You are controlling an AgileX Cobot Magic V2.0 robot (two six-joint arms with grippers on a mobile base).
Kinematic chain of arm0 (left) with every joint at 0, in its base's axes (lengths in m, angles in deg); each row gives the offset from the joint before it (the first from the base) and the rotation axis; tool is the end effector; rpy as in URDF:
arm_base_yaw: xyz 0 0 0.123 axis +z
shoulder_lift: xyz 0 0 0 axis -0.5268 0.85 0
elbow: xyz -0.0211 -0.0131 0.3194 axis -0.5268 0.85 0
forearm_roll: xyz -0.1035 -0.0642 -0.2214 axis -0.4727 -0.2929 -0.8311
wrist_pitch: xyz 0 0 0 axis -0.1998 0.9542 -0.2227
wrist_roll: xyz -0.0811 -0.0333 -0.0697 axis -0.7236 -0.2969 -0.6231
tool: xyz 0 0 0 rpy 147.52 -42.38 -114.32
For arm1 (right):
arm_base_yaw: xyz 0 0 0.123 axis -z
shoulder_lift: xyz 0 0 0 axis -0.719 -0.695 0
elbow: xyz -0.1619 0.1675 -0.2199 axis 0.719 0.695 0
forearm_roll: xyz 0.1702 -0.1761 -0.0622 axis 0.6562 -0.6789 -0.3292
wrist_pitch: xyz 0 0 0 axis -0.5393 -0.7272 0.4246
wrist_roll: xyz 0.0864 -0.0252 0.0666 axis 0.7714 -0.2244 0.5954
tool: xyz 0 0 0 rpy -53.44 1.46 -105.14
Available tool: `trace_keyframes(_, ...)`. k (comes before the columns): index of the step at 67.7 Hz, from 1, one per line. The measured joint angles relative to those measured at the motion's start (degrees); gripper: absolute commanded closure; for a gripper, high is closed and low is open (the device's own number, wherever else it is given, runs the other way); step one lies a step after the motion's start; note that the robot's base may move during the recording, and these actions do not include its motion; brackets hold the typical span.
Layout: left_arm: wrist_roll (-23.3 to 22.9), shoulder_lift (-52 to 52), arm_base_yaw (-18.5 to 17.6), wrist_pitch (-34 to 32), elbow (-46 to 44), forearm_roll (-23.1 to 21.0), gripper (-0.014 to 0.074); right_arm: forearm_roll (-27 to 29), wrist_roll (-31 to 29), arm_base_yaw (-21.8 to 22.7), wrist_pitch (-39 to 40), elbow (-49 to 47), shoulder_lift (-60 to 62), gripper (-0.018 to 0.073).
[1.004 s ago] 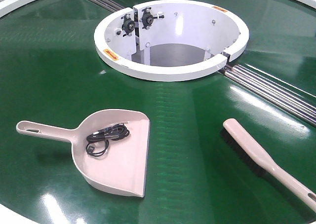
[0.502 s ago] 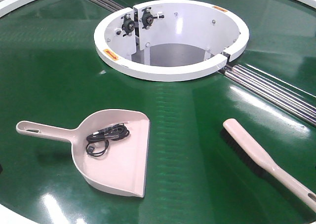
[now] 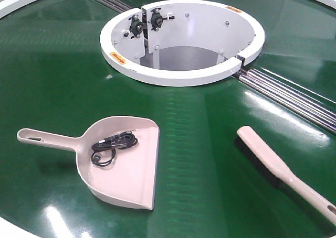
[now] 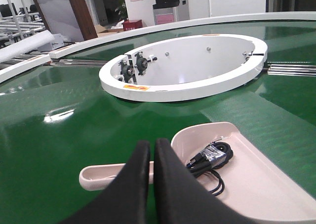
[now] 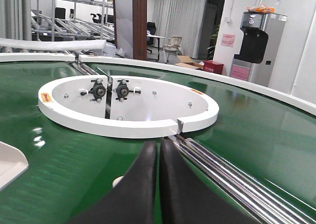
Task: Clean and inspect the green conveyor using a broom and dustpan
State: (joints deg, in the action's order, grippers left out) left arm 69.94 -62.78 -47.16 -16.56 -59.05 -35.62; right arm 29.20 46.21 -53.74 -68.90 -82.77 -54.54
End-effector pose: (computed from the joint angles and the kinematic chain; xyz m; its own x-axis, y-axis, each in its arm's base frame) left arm 0.0659 -0.0192 0.2522 -0.0162 0.2008 -0.9795 0.2810 0.9411 0.1883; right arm 0.0423 0.0063 0.2511 0.0624 -0.1251 -0.9902 -0.1328 0.9822 -0.1325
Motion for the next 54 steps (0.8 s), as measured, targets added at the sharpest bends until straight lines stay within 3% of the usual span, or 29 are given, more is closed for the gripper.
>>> trace_keyframes(41, 0.0, 0.0, 0.0, -0.2, 0.2, 0.0, 0.0603, 0.0, 0.0, 0.0, 0.0, 0.0, 0.0, 0.0568)
trace_keyframes(54, 0.0, -2.4, 0.1, -0.9, 5.0, 0.0, 0.0603, 0.0, 0.0, 0.0, 0.1, 0.0, 0.0, 0.0568)
